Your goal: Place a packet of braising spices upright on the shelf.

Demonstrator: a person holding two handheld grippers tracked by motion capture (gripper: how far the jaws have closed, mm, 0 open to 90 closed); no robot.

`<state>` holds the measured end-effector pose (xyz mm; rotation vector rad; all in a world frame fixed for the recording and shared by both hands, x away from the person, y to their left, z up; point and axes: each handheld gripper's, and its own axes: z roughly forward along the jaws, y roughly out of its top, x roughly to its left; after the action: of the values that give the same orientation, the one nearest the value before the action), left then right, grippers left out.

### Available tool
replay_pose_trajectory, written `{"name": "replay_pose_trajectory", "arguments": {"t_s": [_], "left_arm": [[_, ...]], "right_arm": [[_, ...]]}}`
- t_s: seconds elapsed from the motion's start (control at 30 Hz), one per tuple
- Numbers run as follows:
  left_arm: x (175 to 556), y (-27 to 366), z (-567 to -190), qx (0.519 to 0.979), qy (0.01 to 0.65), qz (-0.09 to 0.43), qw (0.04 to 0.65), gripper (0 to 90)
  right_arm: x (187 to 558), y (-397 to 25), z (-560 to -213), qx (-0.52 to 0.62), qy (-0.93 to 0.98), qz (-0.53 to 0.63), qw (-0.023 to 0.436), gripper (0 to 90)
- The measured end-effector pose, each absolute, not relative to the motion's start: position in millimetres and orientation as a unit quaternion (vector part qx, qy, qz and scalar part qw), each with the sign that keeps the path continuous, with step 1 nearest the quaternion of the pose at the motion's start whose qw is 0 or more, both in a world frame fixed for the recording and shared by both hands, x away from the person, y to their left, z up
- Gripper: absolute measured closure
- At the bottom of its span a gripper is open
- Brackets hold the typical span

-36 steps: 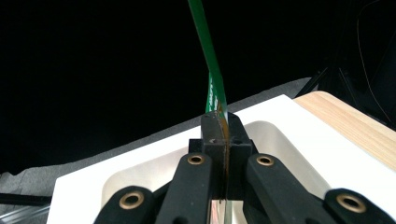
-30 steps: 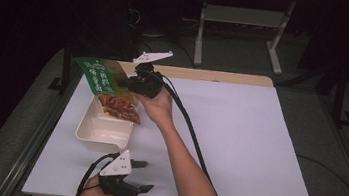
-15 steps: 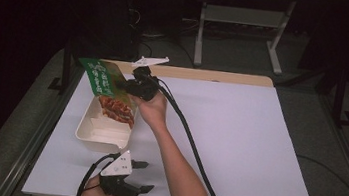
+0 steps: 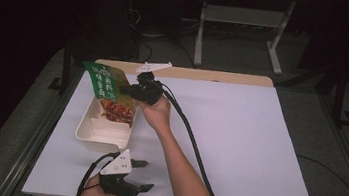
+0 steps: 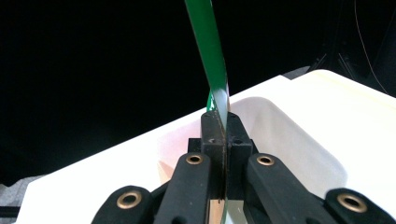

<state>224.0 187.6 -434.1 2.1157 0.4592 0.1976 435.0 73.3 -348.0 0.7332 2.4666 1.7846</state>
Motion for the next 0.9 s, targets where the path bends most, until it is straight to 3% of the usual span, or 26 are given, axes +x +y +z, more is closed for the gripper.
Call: {"name": "replay_pose_trajectory", "arguments": {"t_s": [0.33,0.43,0.77,0.9], "left_arm": [[224.8,184.6,-434.7,0.862,0.186,0.079,0.465,27.9],[224.9,184.7,-434.7,0.862,0.186,0.079,0.464,27.4],[225.9,186.4,-433.9,0.860,0.193,0.084,0.466,26.0],[225.8,186.6,-433.6,0.860,0.193,0.086,0.464,25.8]], "right_arm": [[438.2,69.5,-349.1,0.243,0.791,0.561,0.012,88.7],[439.6,66.0,-347.6,0.248,0.796,0.553,0.013,79.1],[435.2,53.1,-339.9,0.246,0.809,0.533,0.003,63.0],[434.0,48.3,-338.6,0.244,0.812,0.531,0.003,61.0]]}}
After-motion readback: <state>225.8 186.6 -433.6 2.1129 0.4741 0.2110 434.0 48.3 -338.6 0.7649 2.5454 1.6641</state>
